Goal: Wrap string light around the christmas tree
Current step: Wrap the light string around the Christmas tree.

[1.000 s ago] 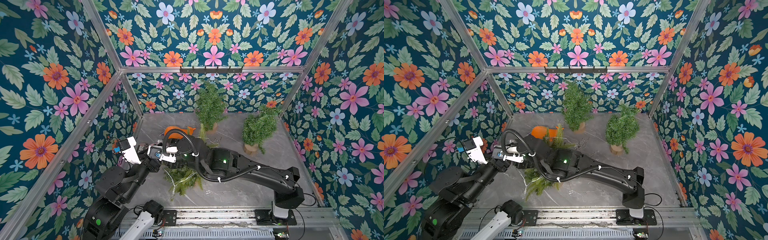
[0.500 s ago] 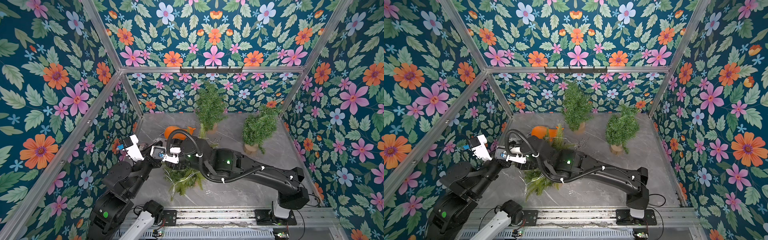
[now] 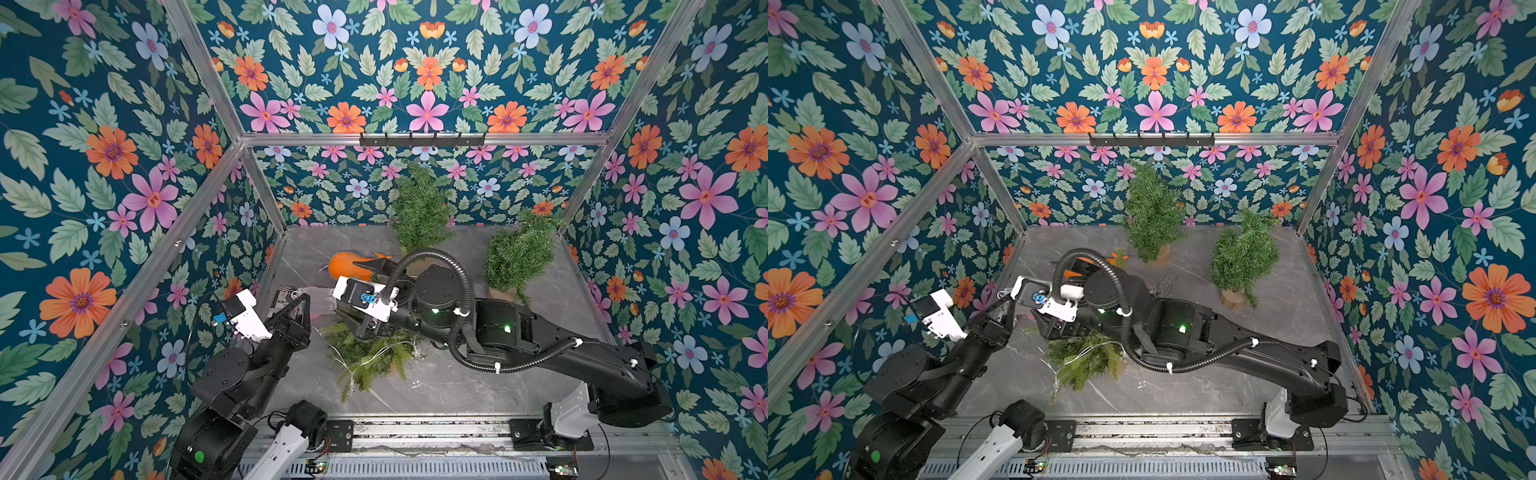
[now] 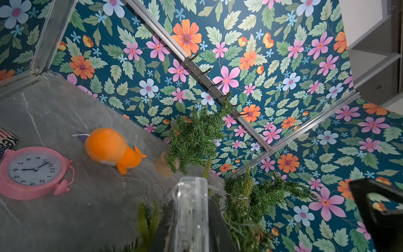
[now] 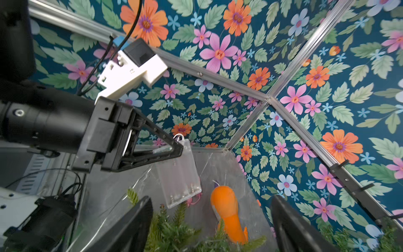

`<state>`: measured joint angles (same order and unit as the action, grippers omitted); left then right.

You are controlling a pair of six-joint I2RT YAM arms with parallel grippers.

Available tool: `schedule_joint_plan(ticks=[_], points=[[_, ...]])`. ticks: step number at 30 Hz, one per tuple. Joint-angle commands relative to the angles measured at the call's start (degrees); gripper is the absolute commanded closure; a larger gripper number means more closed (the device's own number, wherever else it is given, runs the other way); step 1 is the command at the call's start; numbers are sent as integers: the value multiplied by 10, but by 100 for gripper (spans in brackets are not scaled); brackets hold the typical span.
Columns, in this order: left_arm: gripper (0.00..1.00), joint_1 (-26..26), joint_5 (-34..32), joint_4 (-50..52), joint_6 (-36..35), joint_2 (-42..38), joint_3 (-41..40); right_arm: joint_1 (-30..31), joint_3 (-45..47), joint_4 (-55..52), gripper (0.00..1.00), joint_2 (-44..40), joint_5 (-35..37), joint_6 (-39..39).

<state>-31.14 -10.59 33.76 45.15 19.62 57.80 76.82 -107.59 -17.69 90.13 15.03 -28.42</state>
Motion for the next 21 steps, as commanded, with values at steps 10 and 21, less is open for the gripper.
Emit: schedule_joint_plan(ticks=[10, 21], points=[[95, 0, -90, 49, 31, -40, -45, 0, 91, 88, 13, -76, 52, 50], [92, 0, -69, -110, -8, 5, -86, 1, 178, 103, 13, -163, 71, 119]])
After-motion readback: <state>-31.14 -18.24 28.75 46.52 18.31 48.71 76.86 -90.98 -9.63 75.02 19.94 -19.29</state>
